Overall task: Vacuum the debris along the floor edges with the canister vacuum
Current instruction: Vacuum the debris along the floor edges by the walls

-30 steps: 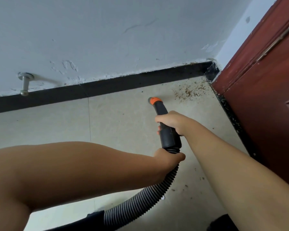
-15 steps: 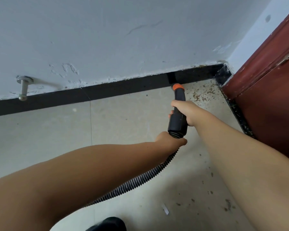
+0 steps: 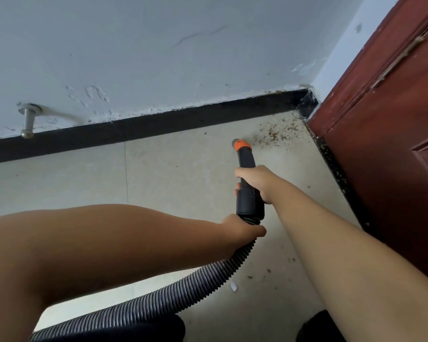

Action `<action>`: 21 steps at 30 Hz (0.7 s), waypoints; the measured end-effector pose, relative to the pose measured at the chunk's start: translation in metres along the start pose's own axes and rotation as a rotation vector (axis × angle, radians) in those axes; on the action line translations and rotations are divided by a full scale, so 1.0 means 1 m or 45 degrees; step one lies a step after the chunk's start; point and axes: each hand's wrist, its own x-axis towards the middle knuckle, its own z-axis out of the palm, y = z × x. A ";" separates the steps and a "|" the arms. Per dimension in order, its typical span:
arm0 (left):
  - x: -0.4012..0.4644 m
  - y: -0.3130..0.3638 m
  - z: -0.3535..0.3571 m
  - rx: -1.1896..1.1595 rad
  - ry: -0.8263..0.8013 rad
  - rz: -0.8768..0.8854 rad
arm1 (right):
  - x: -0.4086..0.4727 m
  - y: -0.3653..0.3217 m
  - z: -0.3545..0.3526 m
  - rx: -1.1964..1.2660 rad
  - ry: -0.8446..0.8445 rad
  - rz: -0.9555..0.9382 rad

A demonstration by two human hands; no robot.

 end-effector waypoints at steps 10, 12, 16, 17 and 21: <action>0.003 0.033 0.058 0.094 -0.061 0.080 | -0.012 0.006 -0.079 0.109 0.147 0.070; 0.007 0.039 0.059 0.099 -0.072 0.079 | -0.008 0.005 -0.086 0.124 0.161 0.074; 0.016 0.045 0.063 0.151 -0.064 0.078 | 0.002 0.006 -0.095 0.177 0.194 0.064; 0.018 0.046 0.065 0.167 -0.062 0.078 | 0.004 0.007 -0.098 0.183 0.205 0.062; 0.026 0.056 0.074 0.231 -0.079 0.093 | 0.013 0.008 -0.119 0.221 0.291 0.057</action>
